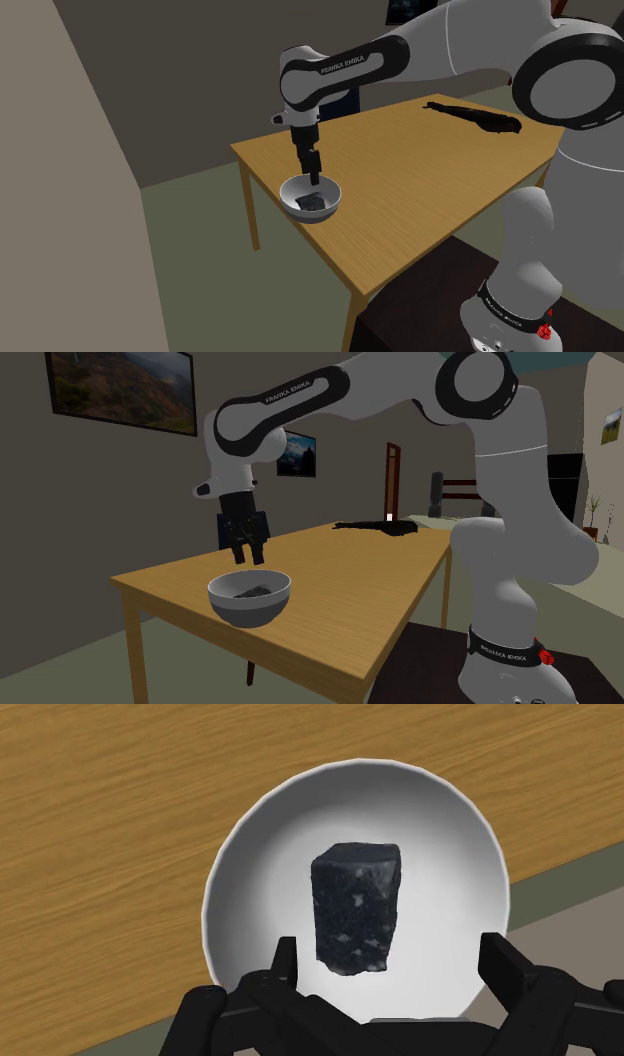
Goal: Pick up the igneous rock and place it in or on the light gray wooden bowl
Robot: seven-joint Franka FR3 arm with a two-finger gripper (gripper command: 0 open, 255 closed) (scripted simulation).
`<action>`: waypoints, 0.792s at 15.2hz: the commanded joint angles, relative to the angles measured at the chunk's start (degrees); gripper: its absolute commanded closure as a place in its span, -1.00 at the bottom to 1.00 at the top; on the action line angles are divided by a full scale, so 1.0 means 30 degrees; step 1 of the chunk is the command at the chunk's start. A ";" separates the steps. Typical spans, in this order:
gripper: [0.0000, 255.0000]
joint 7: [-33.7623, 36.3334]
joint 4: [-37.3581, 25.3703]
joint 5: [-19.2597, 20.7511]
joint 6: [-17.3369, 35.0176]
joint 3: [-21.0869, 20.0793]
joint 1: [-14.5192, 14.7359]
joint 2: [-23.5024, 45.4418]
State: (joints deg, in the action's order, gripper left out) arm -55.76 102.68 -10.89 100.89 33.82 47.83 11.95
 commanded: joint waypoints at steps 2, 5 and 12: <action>-1.00 0.0020 -0.0661 0.0023 -0.0641 0.0037 -0.0068 0.0023; -1.00 0.0017 -0.2698 -0.0019 -0.2486 0.0131 -0.0321 0.0260; -1.00 0.0018 -0.2698 -0.0018 -0.2486 0.0130 -0.0322 0.0260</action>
State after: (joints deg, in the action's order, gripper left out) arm -55.71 94.59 -10.94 93.44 34.21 46.86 12.73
